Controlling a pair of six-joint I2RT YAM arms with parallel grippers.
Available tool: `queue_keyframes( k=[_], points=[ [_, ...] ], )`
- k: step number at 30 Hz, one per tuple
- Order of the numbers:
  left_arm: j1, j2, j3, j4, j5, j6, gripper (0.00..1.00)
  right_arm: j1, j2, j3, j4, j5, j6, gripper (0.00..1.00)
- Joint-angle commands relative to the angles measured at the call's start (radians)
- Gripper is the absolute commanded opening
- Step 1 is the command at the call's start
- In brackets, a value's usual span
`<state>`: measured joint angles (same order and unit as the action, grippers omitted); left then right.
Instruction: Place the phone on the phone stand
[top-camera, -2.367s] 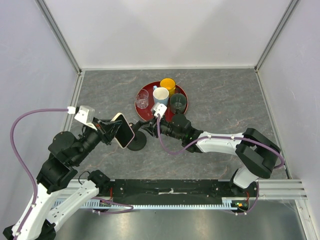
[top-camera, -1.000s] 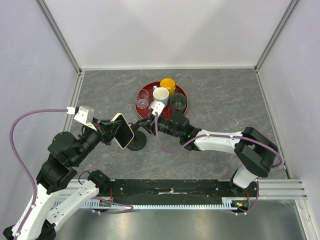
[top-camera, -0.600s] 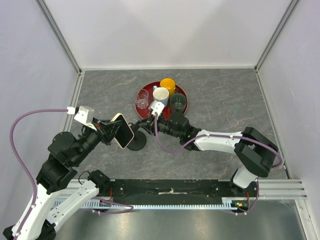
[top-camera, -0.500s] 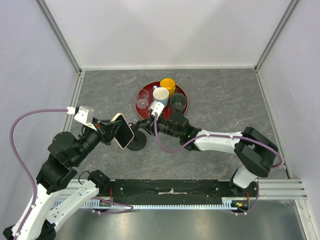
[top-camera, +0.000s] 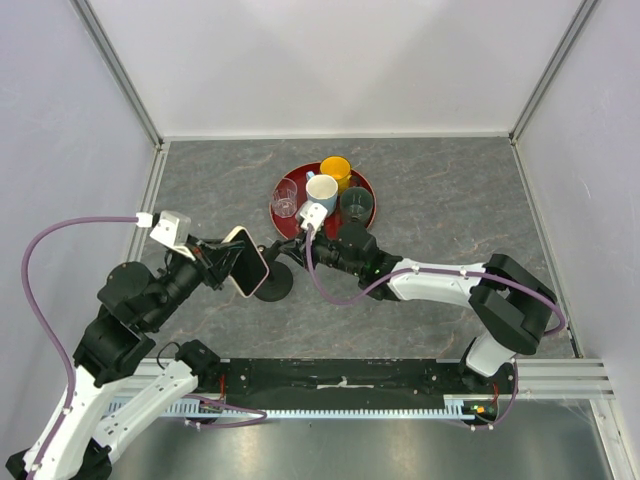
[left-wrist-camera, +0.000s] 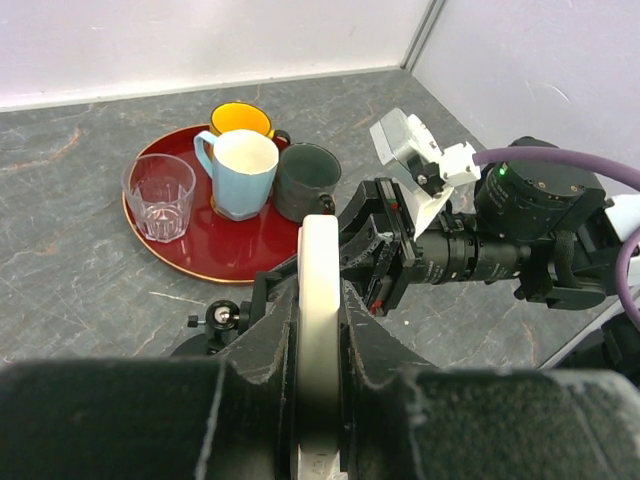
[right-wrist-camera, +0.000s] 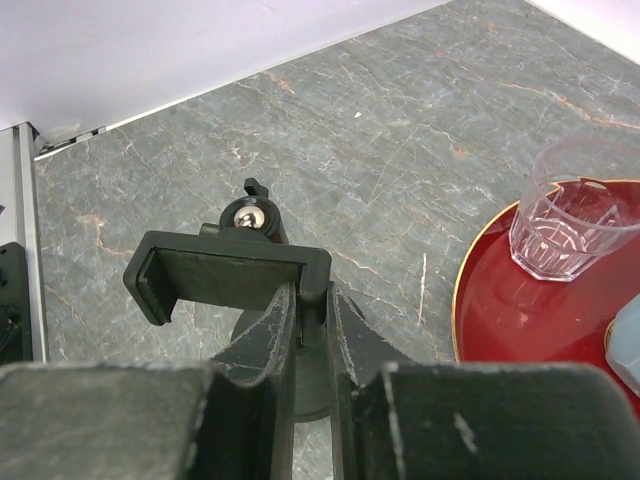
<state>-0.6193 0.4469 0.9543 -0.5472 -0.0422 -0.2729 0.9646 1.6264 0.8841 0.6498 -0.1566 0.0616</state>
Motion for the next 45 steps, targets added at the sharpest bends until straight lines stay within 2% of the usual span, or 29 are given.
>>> queue_keyframes(
  k=[1, 3, 4, 6, 7, 11, 12, 17, 22, 27, 33, 38, 45],
  points=[
    [-0.002, 0.029, 0.041, 0.090, 0.086, 0.007, 0.02, -0.003, 0.004, 0.056, -0.076, -0.032, 0.001, 0.00],
    [-0.002, 0.058, 0.040, 0.146, 0.169, 0.053, 0.02, -0.012, 0.007, 0.084, -0.116, -0.078, -0.003, 0.00],
    [-0.002, 0.068, 0.032, 0.176, 0.268, 0.072, 0.02, -0.026, 0.009, 0.088, -0.139, -0.127, -0.006, 0.00],
    [-0.002, 0.105, 0.018, 0.234, 0.373, 0.122, 0.02, -0.049, 0.013, 0.099, -0.144, -0.204, 0.004, 0.00],
    [-0.002, 0.121, 0.014, 0.287, 0.475, 0.136, 0.02, -0.076, 0.026, 0.104, -0.148, -0.301, 0.009, 0.00],
    [-0.002, 0.183, -0.009, 0.440, 0.672, 0.207, 0.02, -0.124, 0.073, 0.189, -0.238, -0.492, -0.026, 0.00],
    [-0.002, 0.222, -0.009, 0.457, 0.746, 0.224, 0.02, -0.133, 0.081, 0.206, -0.265, -0.515, -0.035, 0.00],
    [-0.002, 0.348, 0.021, 0.415, 0.870, 0.366, 0.02, -0.156, 0.112, 0.271, -0.351, -0.610, -0.055, 0.00],
    [-0.002, 0.383, -0.051, 0.470, 0.800, 0.446, 0.02, -0.168, 0.116, 0.276, -0.346, -0.633, -0.051, 0.00],
    [-0.002, 0.371, -0.185, 0.688, 0.745, 0.501, 0.02, -0.178, 0.119, 0.268, -0.300, -0.655, -0.013, 0.00],
    [0.000, 0.391, -0.209, 0.701, 0.656, 0.532, 0.02, -0.176, 0.112, 0.262, -0.289, -0.618, -0.002, 0.00],
    [-0.002, 0.352, -0.298, 0.803, 0.518, 0.497, 0.02, -0.176, 0.101, 0.225, -0.243, -0.594, 0.018, 0.00],
    [-0.002, 0.316, -0.333, 0.780, 0.423, 0.472, 0.02, -0.178, 0.096, 0.211, -0.233, -0.566, 0.020, 0.00]
  ],
)
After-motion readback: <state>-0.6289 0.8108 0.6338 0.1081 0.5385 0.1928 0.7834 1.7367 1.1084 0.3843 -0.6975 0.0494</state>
